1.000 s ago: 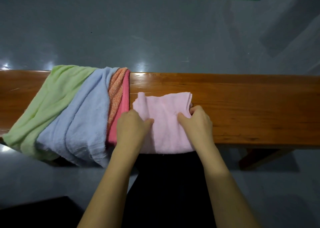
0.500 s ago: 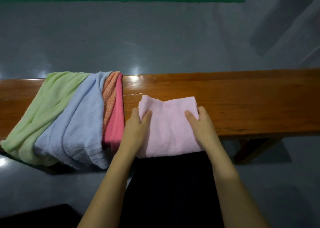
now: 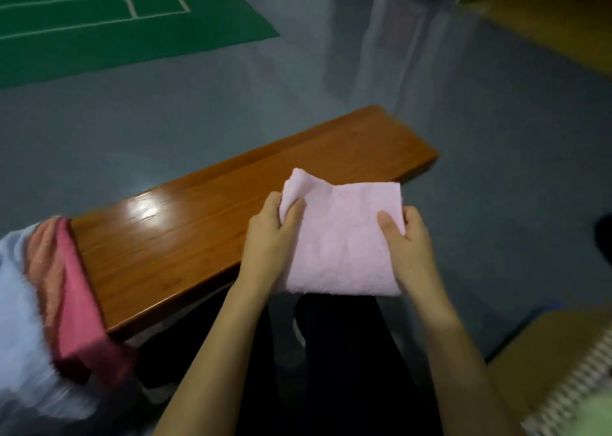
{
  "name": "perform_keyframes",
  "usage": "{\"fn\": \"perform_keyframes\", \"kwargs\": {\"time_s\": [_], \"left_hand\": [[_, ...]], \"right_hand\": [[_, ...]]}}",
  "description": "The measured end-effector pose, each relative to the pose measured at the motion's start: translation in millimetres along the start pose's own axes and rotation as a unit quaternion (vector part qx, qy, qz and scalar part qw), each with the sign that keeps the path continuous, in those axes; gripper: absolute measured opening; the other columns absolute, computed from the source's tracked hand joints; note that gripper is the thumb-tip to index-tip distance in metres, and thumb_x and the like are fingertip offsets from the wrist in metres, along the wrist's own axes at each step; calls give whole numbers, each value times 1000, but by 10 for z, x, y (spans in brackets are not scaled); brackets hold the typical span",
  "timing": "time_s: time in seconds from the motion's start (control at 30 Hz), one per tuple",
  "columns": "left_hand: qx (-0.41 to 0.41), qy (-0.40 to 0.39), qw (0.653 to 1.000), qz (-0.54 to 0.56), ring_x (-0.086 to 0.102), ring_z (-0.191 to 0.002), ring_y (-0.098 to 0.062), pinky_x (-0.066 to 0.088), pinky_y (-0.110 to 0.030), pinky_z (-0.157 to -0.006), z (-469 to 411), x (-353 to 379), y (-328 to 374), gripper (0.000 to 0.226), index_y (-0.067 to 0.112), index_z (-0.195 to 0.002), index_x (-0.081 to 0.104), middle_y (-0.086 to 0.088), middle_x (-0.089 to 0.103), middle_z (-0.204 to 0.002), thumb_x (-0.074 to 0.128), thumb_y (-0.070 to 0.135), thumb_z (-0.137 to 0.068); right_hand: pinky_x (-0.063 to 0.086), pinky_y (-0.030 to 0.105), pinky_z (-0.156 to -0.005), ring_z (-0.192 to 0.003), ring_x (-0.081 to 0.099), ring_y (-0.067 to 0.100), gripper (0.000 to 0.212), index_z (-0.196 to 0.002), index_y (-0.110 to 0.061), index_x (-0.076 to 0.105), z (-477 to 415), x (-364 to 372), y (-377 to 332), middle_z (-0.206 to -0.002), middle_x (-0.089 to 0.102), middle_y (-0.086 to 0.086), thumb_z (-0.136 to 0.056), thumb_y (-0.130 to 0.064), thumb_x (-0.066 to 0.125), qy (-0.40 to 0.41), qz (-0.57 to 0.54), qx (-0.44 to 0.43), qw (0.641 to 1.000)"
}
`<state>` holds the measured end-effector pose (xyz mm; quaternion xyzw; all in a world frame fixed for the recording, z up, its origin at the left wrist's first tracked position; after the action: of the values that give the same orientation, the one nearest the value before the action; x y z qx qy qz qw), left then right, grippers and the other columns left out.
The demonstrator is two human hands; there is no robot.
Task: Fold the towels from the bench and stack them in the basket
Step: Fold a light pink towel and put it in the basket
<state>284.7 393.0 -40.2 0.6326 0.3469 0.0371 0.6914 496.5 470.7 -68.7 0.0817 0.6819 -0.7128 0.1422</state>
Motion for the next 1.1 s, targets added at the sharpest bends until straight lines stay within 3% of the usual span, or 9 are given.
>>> {"fn": "perform_keyframes", "kwargs": {"time_s": [0.2, 0.3, 0.4, 0.5, 0.57, 0.67, 0.83, 0.97, 1.1], "left_hand": [[65, -132, 989, 19, 60, -71, -7, 45, -20, -59, 292, 1375, 833, 25, 22, -94, 55, 7, 61, -81, 44, 44, -97], [125, -195, 972, 24, 58, -68, -2, 40, -14, -57, 584, 1930, 1267, 23, 22, -91, 56, 7, 61, -79, 47, 42, -96], [162, -260, 952, 15, 60, -71, -6, 41, -18, -57, 907, 2434, 1564, 25, 22, -92, 56, 7, 62, -79, 46, 44, -96], [196, -289, 937, -5, 56, -64, -16, 42, -29, -55, 1176, 2798, 1701, 33, 14, -81, 52, 0, 59, -70, 48, 44, -94], [204, -322, 924, -15, 50, -58, -13, 36, -28, -53, 1425, 3081, 1726, 33, 16, -74, 46, 3, 54, -64, 49, 43, -94], [193, -374, 907, -24, 49, -57, -9, 35, -27, -53, 1779, 3510, 1644, 32, 20, -73, 46, 5, 54, -64, 49, 44, -94], [169, -445, 877, -61, 53, -61, -13, 39, -30, -56, 2249, 4228, 1357, 34, 19, -71, 48, 4, 56, -65, 52, 45, -91], [160, -484, 854, -98, 53, -62, -15, 39, -30, -55, 2547, 4697, 1119, 31, 18, -72, 47, 3, 56, -67, 54, 40, -91], [181, -500, 838, -124, 57, -70, -26, 39, -33, -57, 2777, 5047, 955, 26, 16, -81, 45, -4, 59, -74, 49, 36, -95]], "right_hand": [[44, 30, -64, -78, 55, 12, 21, -98, -10, 48, 326, -1679, 179, -88, 59, -1, -97, -31, 51, 154, 12, 12, 988], [47, 36, -73, -83, 58, 20, 27, -101, -9, 49, 593, -2409, 342, -92, 60, 4, -96, -35, 51, 230, 20, 27, 973], [49, 42, -82, -90, 60, 22, 23, -102, -16, 50, 881, -2964, 595, -96, 61, 2, -96, -39, 50, 296, 19, 50, 954], [47, 37, -81, -93, 59, 23, 19, -106, -16, 52, 1208, -3325, 798, -100, 62, 1, -96, -32, 52, 359, 15, 64, 931], [45, 35, -79, -92, 58, 23, 21, -111, -13, 53, 1474, -3547, 995, -99, 62, 3, -97, -29, 52, 402, 18, 72, 913], [37, 28, -75, -94, 56, 23, 23, -116, -14, 52, 1784, -3802, 1329, -99, 59, -1, -97, -27, 51, 437, 31, 113, 892], [32, 24, -92, -118, 48, 22, 43, -138, -13, 44, 2130, -4146, 1916, -123, 52, 1, -99, -31, 48, 470, 36, 194, 860], [37, 37, -102, -122, 49, 28, 42, -137, -15, 42, 2256, -4347, 2426, -136, 51, 8, -99, -31, 47, 462, 42, 237, 854], [34, 37, -102, -127, 45, 28, 45, -142, -16, 36, 2267, -4446, 2776, -143, 46, 6, -101, -33, 41, 456, 69, 286, 840]]}}
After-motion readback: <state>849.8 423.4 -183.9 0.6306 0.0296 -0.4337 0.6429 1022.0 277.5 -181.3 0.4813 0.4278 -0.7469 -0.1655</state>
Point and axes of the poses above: each hand's wrist, its own z-axis away from the middle knuckle, its own x-axis out of the palm, y = z × x, the point moved 9 cm from there along -z, towards the middle knuckle
